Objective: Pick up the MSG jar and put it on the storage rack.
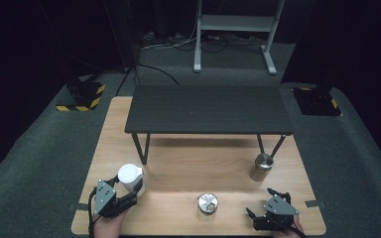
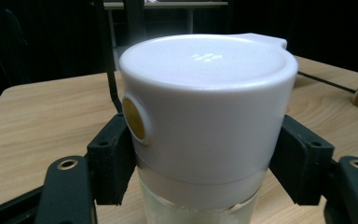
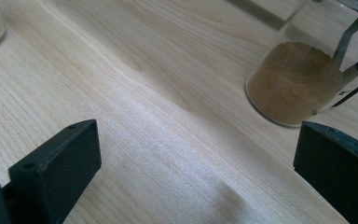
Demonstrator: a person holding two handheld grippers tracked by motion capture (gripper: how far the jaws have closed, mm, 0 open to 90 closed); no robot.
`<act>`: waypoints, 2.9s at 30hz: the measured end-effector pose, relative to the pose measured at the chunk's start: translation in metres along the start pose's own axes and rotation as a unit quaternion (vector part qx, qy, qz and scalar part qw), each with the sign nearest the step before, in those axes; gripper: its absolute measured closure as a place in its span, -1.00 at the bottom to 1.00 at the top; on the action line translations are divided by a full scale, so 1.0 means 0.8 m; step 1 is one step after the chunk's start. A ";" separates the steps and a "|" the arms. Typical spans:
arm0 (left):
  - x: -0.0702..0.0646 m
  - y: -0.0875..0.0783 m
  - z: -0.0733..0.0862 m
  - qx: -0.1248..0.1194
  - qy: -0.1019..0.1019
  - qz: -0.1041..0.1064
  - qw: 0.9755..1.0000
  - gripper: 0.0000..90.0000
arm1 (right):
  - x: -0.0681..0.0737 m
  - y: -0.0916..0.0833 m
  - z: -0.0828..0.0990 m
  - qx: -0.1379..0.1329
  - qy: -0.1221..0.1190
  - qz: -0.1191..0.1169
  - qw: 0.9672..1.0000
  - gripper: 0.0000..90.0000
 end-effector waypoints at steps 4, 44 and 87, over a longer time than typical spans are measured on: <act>-0.002 -0.005 -0.012 -0.003 -0.003 -0.001 1.000 -0.32 | -0.001 -0.001 0.000 -0.001 0.004 0.000 1.000 -1.00; -0.021 -0.010 -0.095 -0.032 0.016 0.015 0.999 -0.32 | -0.001 -0.001 0.000 -0.002 0.004 -0.001 1.000 -1.00; -0.048 0.035 -0.174 -0.054 0.026 0.048 0.997 -0.32 | -0.003 0.000 0.000 -0.001 0.014 -0.009 1.000 -1.00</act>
Point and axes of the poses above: each handheld gripper's, and its own axes: y roughly forward along the jaws, z roughly out of its underside, x roughly to its left, the point moved 5 cm from there along y, roughly forward along the jaws, and after that the axes turned 11 degrees about z, right-handed, at the moved point
